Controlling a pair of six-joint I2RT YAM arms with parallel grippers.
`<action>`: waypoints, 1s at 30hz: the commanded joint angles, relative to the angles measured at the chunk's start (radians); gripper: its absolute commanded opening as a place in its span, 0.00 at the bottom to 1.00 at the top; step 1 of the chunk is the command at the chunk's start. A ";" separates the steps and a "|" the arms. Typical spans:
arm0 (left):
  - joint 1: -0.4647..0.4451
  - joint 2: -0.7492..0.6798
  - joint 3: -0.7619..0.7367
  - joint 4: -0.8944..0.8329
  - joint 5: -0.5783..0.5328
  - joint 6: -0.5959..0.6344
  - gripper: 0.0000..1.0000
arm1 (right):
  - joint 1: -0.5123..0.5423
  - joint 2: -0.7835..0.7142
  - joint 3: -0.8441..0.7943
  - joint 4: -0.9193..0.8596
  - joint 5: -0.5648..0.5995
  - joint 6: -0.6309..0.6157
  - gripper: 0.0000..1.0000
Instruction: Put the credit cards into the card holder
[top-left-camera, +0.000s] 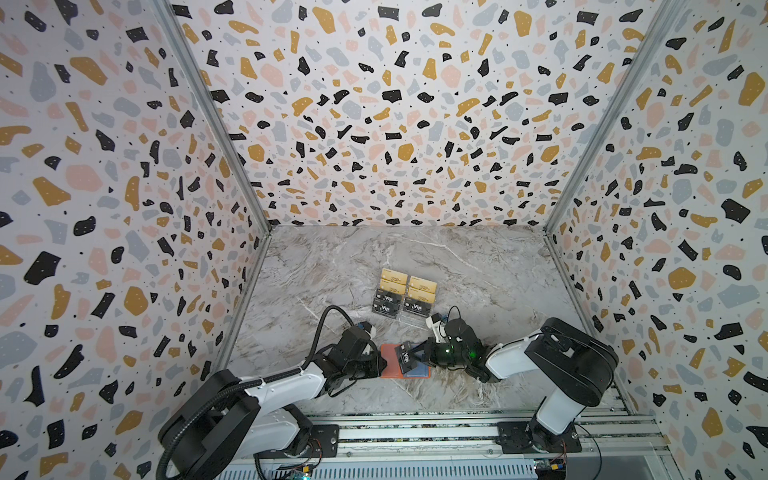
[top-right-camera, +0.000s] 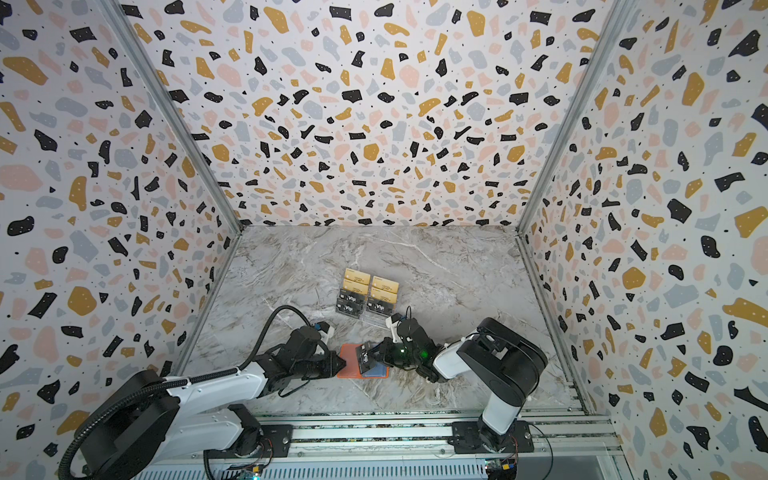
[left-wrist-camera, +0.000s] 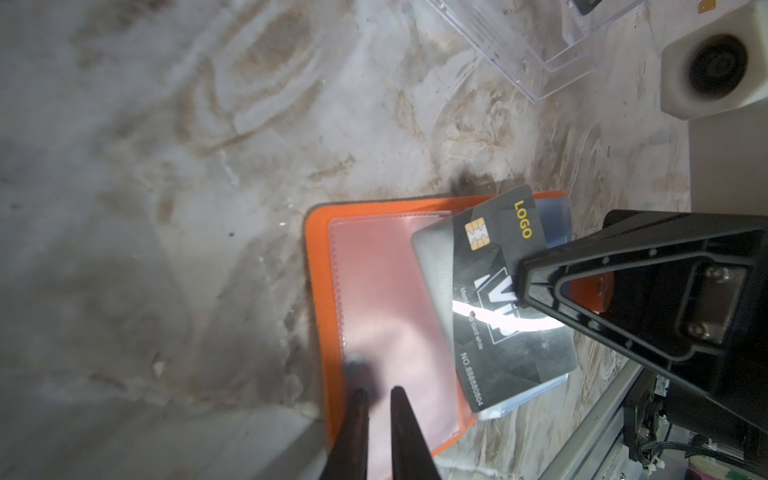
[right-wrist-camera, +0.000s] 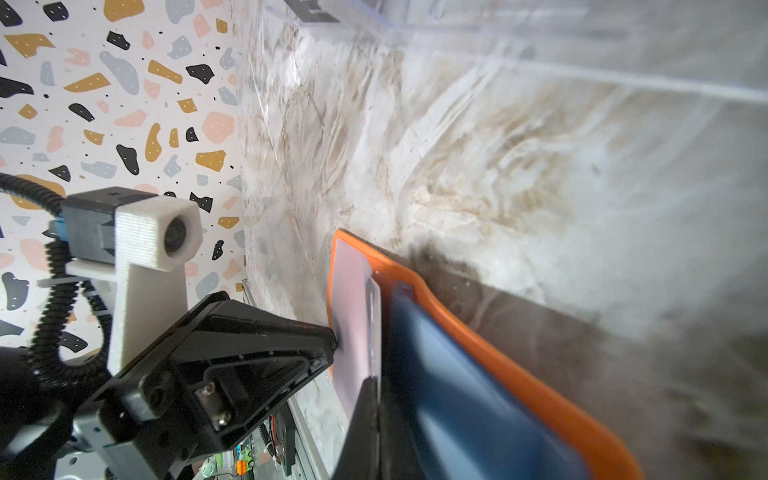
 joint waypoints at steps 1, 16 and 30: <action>-0.008 -0.006 -0.024 -0.031 0.007 0.009 0.15 | 0.009 0.016 -0.016 0.024 0.026 0.018 0.00; -0.009 -0.004 -0.029 -0.027 0.012 0.005 0.15 | 0.036 0.047 -0.052 0.128 0.088 0.041 0.00; -0.011 -0.013 -0.037 -0.023 0.015 -0.005 0.15 | 0.073 0.071 -0.059 0.193 0.154 0.066 0.00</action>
